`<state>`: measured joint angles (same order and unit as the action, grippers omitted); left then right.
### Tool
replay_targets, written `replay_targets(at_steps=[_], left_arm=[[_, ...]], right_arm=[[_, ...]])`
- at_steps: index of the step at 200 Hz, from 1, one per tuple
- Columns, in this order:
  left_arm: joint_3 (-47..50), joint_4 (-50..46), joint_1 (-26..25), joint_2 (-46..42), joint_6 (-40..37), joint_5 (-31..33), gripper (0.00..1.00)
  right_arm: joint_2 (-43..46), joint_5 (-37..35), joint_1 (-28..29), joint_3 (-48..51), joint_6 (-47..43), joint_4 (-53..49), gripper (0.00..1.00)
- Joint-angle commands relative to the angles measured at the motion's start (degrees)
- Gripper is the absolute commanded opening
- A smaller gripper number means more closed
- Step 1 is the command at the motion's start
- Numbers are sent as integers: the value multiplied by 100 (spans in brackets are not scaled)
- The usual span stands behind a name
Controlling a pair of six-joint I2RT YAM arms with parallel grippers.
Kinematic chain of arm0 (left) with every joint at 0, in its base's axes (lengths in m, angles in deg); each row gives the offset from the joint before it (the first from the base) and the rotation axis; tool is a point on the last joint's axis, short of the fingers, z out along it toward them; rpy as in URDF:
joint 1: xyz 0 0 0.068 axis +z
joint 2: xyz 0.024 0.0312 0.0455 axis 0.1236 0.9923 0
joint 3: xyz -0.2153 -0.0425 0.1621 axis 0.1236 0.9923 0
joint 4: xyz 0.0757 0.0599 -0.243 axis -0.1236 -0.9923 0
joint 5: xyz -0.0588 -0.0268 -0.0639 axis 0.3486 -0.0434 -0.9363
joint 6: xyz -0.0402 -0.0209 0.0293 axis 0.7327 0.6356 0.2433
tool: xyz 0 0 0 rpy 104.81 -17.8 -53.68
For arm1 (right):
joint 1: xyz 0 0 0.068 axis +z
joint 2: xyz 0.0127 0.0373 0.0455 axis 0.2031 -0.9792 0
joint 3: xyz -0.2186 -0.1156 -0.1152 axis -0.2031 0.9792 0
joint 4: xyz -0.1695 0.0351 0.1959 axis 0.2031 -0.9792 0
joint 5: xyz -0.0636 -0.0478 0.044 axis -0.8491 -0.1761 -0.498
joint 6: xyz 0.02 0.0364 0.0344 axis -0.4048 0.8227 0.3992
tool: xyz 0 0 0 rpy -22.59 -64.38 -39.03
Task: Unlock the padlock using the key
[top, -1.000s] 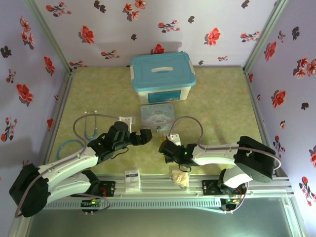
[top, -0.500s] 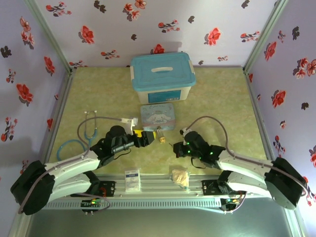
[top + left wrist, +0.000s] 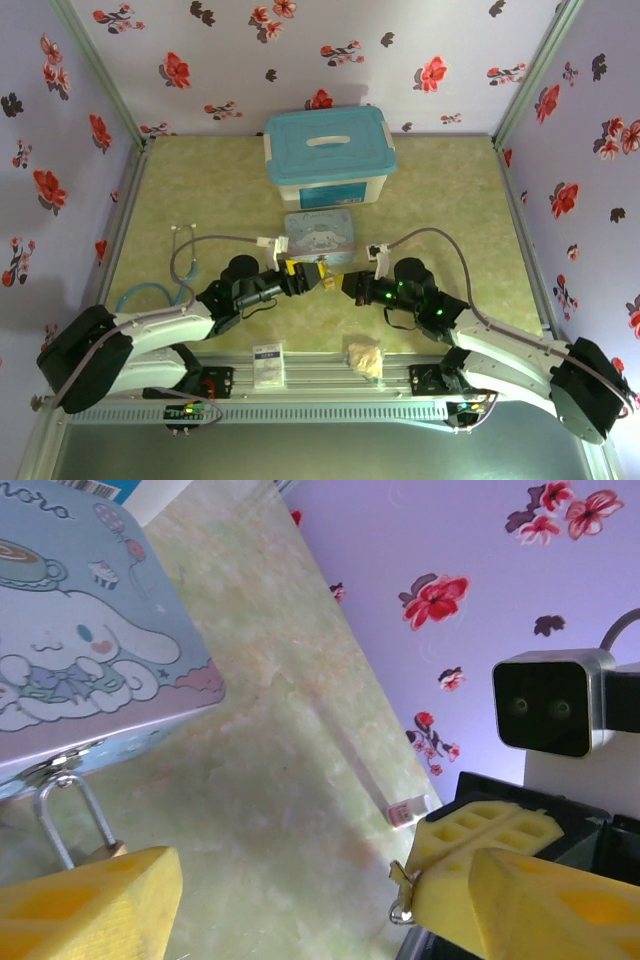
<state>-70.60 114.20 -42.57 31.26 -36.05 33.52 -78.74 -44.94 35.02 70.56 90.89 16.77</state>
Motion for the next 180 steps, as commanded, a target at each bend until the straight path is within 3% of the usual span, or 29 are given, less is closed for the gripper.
replay_targets(at_steps=[1, 31, 65, 104, 139, 180], left_arm=[[-131, 844, -52, 258, 313, -66, 71], [-111, 1778, -60, 708, 674, -256, 54], [-158, 1807, -74, 846, 613, -272, 56], [-158, 1923, -82, 840, 629, -361, 37], [-133, 1847, -87, 838, 606, -359, 34], [-159, 1837, -87, 864, 615, -378, 6]], right_arm=[[42, 90, -4, -38, 182, 499, 0], [-140, 64, 1, -8, 286, 830, 0], [-533, -19, 44, 149, 561, 1553, 0], [-785, 2, 78, 119, 562, 1741, 0], [-827, -8, 74, 86, 527, 1748, 0], [-909, -27, 79, 147, 574, 1878, 0]])
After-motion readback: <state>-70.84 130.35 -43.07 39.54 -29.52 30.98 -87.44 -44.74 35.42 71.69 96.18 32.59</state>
